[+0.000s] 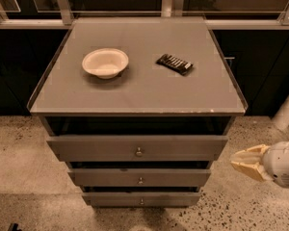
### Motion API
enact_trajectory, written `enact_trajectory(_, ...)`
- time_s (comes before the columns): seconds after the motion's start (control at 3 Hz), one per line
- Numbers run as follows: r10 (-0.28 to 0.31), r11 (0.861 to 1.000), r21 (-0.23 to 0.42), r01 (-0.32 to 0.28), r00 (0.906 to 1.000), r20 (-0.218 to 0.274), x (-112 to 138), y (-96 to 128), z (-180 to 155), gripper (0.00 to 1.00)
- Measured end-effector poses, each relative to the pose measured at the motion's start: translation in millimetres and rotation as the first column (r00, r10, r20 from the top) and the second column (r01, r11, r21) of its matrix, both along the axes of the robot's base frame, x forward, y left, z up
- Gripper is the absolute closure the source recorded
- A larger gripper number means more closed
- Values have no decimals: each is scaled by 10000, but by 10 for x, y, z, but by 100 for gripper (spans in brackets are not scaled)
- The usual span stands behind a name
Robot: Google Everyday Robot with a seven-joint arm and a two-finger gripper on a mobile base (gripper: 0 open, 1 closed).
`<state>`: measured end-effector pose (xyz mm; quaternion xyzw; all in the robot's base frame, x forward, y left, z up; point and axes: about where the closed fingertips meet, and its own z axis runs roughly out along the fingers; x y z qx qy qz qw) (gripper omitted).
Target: Open top drawer
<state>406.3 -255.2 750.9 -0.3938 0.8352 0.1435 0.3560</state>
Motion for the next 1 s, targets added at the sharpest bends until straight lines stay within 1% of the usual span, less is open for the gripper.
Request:
enact_trajectory(0.33,4,9965,839,-49,9985,542,102,193,-237,100)
enact_trajectory(0.67,288,9890,1399,-488,9895,1416,347,453,-408,100)
enact_trajectory(1.0,594,9850,1443,-950,9705,2338,654,649,-434,100)
